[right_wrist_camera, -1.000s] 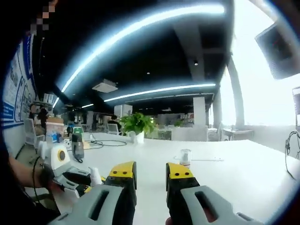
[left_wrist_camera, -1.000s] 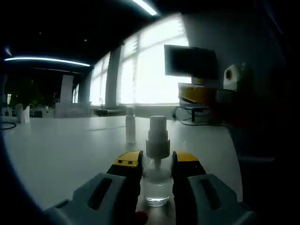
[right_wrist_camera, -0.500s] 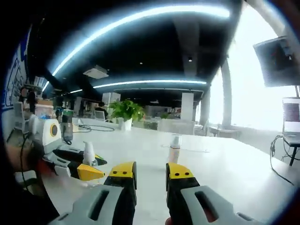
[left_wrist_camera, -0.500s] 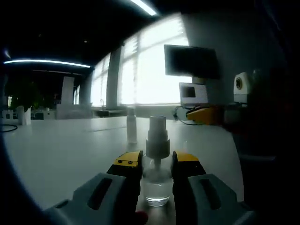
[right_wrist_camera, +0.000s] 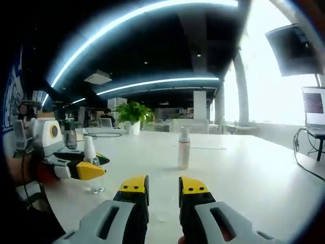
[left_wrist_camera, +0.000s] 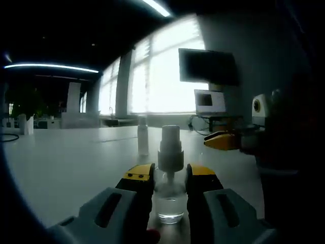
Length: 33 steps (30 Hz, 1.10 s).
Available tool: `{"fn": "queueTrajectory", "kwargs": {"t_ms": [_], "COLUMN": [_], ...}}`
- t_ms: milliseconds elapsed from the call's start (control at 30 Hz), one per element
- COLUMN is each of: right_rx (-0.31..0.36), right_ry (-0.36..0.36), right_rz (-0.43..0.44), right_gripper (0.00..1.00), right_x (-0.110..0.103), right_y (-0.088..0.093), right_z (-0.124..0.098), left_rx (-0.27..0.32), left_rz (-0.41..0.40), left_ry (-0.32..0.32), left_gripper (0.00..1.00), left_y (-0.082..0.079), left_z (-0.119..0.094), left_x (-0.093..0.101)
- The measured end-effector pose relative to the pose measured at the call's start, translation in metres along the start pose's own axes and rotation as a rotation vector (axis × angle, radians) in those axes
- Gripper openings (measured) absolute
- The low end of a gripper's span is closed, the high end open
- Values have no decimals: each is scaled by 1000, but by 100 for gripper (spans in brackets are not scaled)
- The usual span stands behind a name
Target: Clamp pump bottle remove cover press pump head put on cover
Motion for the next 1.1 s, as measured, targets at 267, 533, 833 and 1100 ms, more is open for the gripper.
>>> {"fn": "queueTrajectory", "kwargs": {"t_ms": [267, 533, 833, 1100], "right_rx": [-32, -56, -82, -85], "right_ry": [-1, -1, 8, 5], "right_rz": [-15, -29, -70, -95], "right_gripper": [14, 13, 12, 11], "right_x": [5, 6, 10, 8], "right_y": [14, 22, 30, 31], "right_z": [3, 6, 6, 5], "left_rx": [-1, -2, -4, -6], "left_rz": [7, 6, 9, 12], "left_ry": [3, 7, 6, 6], "left_gripper": [16, 16, 16, 16], "left_y": [-2, 0, -1, 0], "left_z": [0, 0, 0, 0], "left_x": [3, 2, 3, 3]}}
Point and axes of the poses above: the point that each gripper's makers call its tool centre point, and the gripper's own axes: z roughly forward along the fingers, x roughly to its right, y roughly out of its underside, the point moved 1 cm from there along -z, roughly backward along the fingers, and after that the axes turned 15 degrees about z, right-handed, at the moved point
